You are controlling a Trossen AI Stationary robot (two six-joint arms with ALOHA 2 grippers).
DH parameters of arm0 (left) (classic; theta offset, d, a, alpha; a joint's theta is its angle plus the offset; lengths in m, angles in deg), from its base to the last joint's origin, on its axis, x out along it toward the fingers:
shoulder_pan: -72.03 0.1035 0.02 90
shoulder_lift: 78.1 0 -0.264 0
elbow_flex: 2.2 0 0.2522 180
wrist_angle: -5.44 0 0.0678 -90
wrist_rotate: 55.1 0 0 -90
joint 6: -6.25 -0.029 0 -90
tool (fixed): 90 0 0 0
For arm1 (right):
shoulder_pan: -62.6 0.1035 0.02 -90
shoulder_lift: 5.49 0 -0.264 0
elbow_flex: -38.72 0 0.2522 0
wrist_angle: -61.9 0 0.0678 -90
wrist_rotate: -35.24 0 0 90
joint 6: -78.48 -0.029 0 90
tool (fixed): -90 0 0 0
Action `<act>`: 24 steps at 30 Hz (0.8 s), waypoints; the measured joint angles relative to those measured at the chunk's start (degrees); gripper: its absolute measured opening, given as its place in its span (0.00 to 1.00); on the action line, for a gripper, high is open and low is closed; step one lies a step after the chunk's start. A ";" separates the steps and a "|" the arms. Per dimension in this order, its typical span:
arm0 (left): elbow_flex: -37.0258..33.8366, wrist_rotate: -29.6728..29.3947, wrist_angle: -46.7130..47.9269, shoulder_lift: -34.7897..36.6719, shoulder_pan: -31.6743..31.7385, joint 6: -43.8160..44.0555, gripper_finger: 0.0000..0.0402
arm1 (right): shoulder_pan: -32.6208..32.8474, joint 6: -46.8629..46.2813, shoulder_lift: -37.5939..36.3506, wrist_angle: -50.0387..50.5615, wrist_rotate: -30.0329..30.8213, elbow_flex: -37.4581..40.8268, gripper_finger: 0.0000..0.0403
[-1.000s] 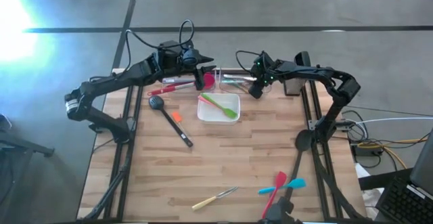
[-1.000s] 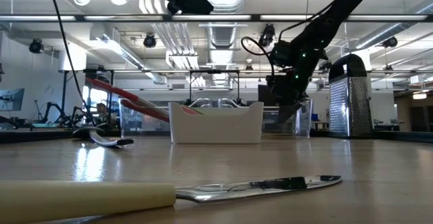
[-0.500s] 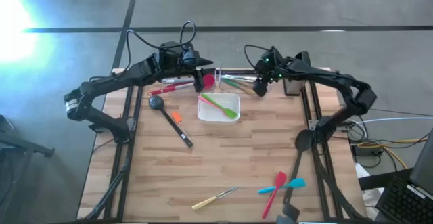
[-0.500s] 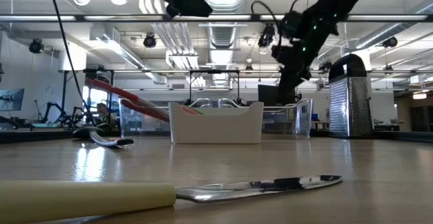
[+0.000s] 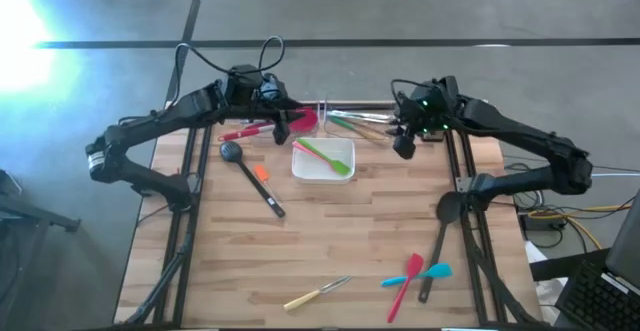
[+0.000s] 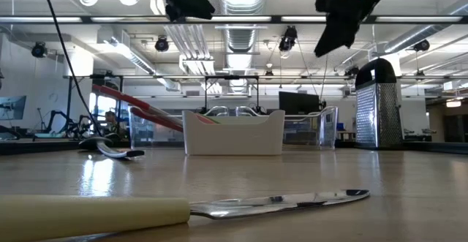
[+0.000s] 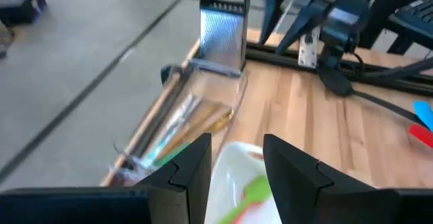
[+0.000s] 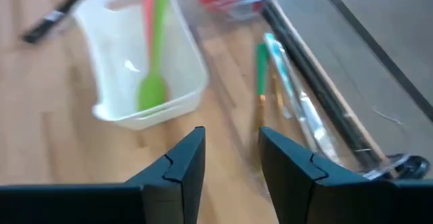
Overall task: Pick & Place Kitchen Items
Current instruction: Put the red spatula into the white bin
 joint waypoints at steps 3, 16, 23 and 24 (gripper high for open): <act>-0.02 0.03 2.68 0.68 -0.74 0.73 0.34 | 3.30 -2.11 -2.95 1.95 0.00 0.00 0.31; -0.18 -0.16 9.75 1.43 -7.31 2.95 0.34 | 21.92 -14.63 -9.01 6.96 0.27 -0.01 0.22; -0.57 -0.95 9.76 1.43 -7.81 2.57 0.34 | 36.58 -23.12 -7.53 6.93 4.50 -0.01 0.16; -0.97 -0.95 9.39 1.43 -7.77 2.45 0.34 | 39.04 -24.37 -7.06 6.93 5.83 -0.01 0.15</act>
